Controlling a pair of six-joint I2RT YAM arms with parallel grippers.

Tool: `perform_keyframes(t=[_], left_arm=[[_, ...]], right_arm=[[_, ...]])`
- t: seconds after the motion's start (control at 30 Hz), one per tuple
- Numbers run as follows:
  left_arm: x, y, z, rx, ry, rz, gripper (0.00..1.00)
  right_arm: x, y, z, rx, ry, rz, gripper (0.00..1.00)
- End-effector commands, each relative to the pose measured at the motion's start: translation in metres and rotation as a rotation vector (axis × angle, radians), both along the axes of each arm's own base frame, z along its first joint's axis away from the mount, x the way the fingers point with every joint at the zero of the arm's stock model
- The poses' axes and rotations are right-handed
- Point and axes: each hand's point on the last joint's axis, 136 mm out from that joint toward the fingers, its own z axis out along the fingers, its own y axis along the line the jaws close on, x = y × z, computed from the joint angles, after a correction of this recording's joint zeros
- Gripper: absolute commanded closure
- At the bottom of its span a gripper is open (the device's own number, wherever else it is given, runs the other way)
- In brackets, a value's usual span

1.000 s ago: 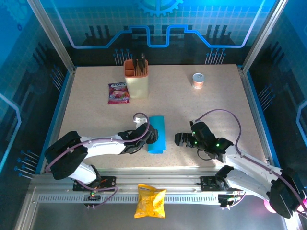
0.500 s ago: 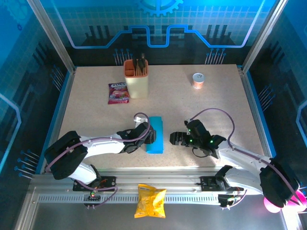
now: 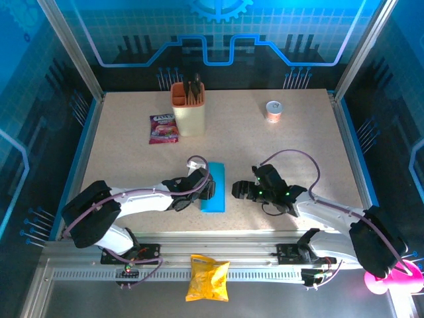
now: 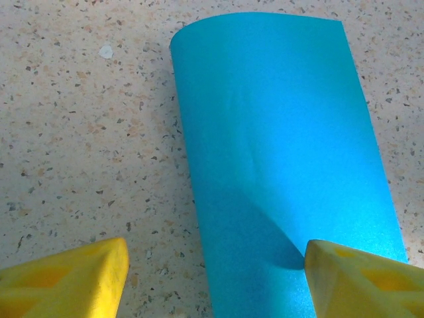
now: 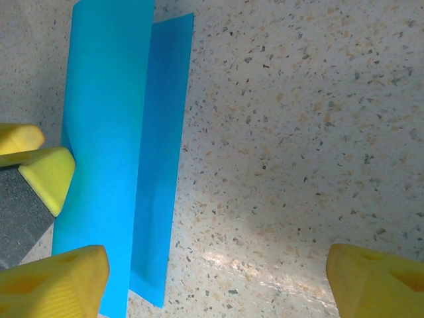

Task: Fold a paper plane with a square sheet of paper (pick it up from the middle)
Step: First fold the square sheet of paper in half at the center of the table.

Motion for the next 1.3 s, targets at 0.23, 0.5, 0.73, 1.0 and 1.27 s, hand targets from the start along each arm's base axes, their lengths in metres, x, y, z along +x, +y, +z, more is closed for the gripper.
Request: perform_keyframes(t=[0.23,0.5,0.73,1.0,1.27], left_arm=[[0.007,0.003,-0.004,0.042,-0.001,0.022,0.28],[0.010,-0.003,-0.005,0.029,0.001,0.024,0.28],[0.009,-0.002,-0.010,0.040,0.011,0.019,0.28],[0.006,-0.002,-0.019,0.053,0.023,0.002,0.28],[0.006,-0.001,-0.024,0.061,0.029,-0.005,0.28]], right_arm=[[0.016,0.015,0.013,0.062,-0.017,-0.009,0.46],[0.017,0.021,0.008,0.074,0.000,0.006,0.65],[0.018,0.024,0.006,0.080,0.004,0.013,0.70],[0.019,0.026,0.004,0.082,0.006,0.021,0.78],[0.020,0.026,0.003,0.079,0.009,0.020,0.85]])
